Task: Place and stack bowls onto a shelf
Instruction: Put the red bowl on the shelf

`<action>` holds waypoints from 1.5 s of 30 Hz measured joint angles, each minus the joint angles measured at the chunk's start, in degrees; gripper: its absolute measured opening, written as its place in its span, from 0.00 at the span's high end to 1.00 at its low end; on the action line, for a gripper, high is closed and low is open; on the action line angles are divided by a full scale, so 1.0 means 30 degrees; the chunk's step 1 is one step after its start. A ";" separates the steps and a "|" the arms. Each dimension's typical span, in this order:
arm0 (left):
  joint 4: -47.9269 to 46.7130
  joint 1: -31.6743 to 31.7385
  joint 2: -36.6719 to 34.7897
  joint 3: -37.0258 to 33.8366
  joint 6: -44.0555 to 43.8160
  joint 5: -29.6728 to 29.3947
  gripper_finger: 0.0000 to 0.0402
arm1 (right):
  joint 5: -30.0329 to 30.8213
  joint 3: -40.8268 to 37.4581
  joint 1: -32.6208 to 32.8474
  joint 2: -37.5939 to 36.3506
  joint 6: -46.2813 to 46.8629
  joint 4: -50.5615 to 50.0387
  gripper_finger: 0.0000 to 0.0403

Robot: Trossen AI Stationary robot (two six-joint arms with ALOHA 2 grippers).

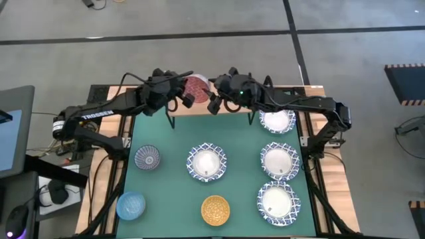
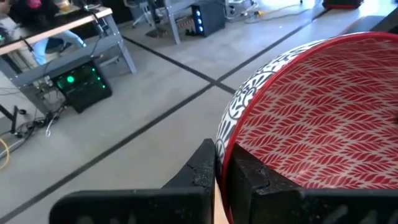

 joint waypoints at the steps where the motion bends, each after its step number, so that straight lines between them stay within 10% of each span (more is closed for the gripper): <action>1: 0.0011 -0.0058 0.0038 0.0000 -0.0189 -0.0013 0.99 | 0.0338 0.0022 -0.0052 0.0127 0.0280 -0.0204 0.43; 19: 0.0473 -0.1386 0.0702 0.0014 -0.5697 0.1835 0.83 | 0.0358 -0.0030 -0.1721 0.0190 0.3356 -0.4056 0.86; 29: 0.0305 -0.1418 0.0486 0.0044 -0.6147 0.3013 0.46 | -0.0686 -0.0074 -0.4717 0.0190 0.5108 -0.6941 0.88; 45: -0.0656 -0.1441 0.1332 0.0036 -0.5018 0.6442 0.43 | -0.6210 -0.0051 -0.8777 0.0182 0.7705 -1.2179 0.87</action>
